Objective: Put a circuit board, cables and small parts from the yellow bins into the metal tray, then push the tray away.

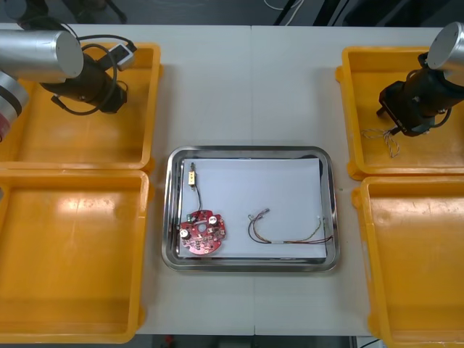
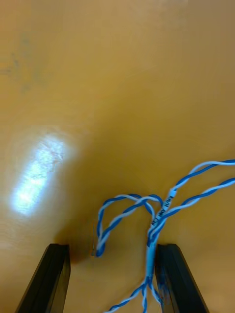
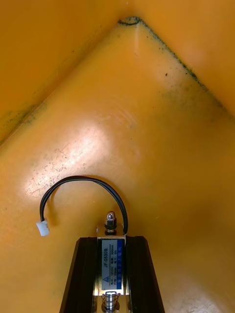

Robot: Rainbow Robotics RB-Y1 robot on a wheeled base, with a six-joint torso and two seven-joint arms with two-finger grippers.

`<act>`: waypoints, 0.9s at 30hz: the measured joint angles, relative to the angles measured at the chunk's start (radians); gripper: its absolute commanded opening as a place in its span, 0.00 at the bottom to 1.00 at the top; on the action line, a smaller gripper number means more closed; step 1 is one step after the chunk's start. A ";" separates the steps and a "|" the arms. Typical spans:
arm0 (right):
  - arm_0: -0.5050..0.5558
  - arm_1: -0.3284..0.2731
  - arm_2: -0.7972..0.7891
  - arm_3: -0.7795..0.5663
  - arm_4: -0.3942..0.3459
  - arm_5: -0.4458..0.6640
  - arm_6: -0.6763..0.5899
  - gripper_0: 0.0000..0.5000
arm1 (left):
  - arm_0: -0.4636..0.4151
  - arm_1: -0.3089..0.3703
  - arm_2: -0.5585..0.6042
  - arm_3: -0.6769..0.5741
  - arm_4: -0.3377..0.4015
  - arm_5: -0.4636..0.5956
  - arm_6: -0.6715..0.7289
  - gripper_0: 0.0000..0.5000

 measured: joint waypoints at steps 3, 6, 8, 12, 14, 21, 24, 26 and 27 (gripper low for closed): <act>0.001 0.000 0.000 -0.002 -0.007 -0.007 0.000 0.88 | 0.000 0.000 0.000 -0.001 -0.003 0.001 0.000 0.00; 0.001 -0.001 0.000 -0.002 -0.017 -0.012 0.000 0.12 | 0.000 0.000 0.000 -0.012 -0.033 0.019 0.000 0.00; 0.002 -0.001 0.000 -0.002 -0.018 -0.012 0.000 0.00 | 0.000 0.000 0.000 -0.031 -0.060 0.052 0.000 0.00; 0.004 -0.001 0.000 -0.002 -0.023 -0.014 0.000 0.00 | 0.004 0.002 0.000 -0.087 -0.073 0.125 0.000 0.00; 0.005 -0.001 0.000 -0.002 -0.024 -0.015 0.000 0.00 | 0.013 0.005 0.001 -0.139 -0.080 0.157 0.000 0.00; 0.005 -0.001 0.000 -0.006 -0.026 -0.014 0.000 0.00 | 0.081 0.026 0.033 -0.391 -0.153 0.309 0.015 0.00; 0.007 -0.003 0.000 -0.018 -0.026 0.002 0.001 0.00 | 0.116 0.030 0.060 -0.501 -0.202 0.395 0.058 0.00; 0.011 -0.004 0.000 -0.036 -0.026 0.022 0.002 0.00 | 0.138 0.031 0.077 -0.570 -0.224 0.449 0.118 0.00; 0.014 -0.004 0.000 -0.047 -0.026 0.034 0.005 0.00 | 0.148 0.032 0.084 -0.601 -0.232 0.473 0.157 0.00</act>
